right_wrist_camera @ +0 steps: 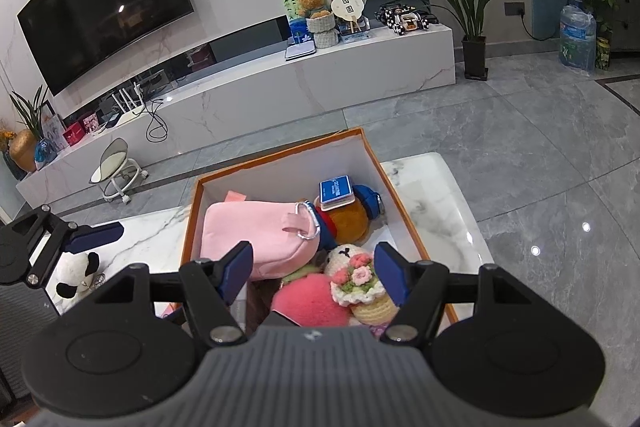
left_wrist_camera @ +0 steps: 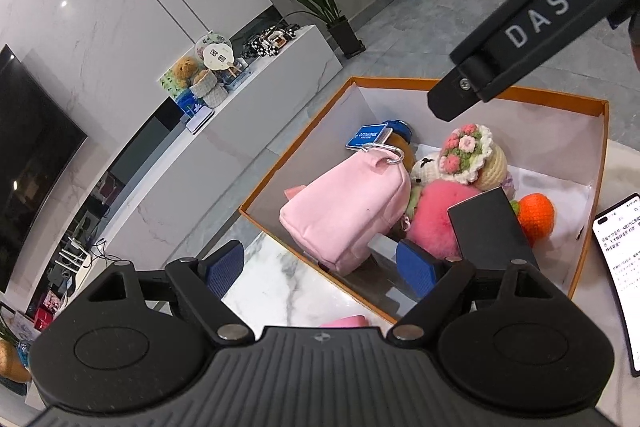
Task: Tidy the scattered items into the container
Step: 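Withdraw both tools from the orange box back over the table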
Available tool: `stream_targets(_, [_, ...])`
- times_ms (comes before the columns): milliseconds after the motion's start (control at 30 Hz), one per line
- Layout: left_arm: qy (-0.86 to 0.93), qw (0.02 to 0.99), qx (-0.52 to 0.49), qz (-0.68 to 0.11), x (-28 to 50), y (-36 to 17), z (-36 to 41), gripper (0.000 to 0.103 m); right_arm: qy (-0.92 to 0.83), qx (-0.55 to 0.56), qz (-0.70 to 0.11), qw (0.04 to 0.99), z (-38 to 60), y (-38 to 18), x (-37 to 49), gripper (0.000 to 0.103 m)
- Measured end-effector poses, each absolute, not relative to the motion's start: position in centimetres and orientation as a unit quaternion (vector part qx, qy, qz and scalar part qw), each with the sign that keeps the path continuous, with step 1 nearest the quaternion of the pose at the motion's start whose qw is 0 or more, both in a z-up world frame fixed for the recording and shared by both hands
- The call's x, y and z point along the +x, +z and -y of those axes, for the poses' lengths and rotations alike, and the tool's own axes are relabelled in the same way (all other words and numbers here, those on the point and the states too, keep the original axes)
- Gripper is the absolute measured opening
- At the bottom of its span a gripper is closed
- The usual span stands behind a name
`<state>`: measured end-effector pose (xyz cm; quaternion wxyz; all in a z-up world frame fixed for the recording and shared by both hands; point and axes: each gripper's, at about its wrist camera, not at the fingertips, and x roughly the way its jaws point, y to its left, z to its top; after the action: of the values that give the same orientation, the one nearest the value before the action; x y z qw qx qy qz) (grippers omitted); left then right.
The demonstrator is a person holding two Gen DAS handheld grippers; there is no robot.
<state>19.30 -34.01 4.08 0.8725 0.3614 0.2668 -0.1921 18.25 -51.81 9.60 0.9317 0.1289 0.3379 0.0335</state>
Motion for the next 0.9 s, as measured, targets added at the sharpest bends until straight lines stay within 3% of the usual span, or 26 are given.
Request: stream_targets(900, [-0.197,0.893,0.313,-0.256,18.5,6.6,28.4,0.099,0.044,0.091,-0.343,0.934,46.9,11.0,18.8,0.070])
